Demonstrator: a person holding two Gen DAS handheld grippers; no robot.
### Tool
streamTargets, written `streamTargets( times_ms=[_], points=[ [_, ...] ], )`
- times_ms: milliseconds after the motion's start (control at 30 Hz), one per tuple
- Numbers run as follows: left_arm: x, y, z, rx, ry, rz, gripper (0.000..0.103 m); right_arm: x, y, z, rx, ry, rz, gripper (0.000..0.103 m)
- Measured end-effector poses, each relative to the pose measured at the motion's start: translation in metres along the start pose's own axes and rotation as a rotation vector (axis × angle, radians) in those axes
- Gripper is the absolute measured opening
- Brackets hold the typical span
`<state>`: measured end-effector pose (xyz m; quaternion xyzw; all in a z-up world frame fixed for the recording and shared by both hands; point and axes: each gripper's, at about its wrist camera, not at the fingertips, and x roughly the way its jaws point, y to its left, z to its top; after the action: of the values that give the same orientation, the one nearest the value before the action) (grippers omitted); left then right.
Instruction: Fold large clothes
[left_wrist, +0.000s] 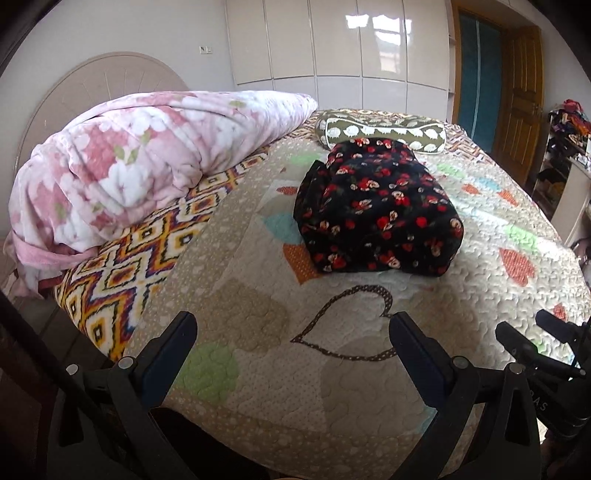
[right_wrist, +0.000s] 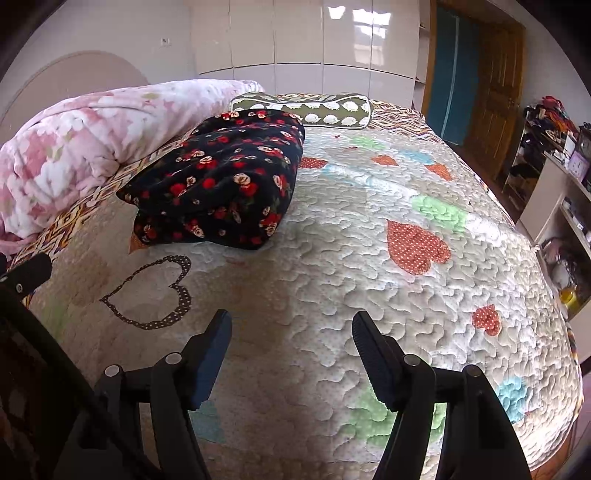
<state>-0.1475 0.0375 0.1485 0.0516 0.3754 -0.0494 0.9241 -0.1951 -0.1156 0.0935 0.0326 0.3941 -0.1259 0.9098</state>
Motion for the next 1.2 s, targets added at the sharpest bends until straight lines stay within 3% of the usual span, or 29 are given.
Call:
streamTargets(
  times_ms=[667, 1200],
  points=[
    [0.002, -0.019, -0.014, 0.040, 0.059, -0.129, 0.103, -0.001, -0.005, -0.001, 0.032, 0.026, -0.055, 0.073],
    [0.005, -0.022, -0.022, 0.042, 0.089, -0.160, 0.103, 0.003, -0.005, -0.005, 0.046, 0.055, -0.084, 0.075]
  ],
)
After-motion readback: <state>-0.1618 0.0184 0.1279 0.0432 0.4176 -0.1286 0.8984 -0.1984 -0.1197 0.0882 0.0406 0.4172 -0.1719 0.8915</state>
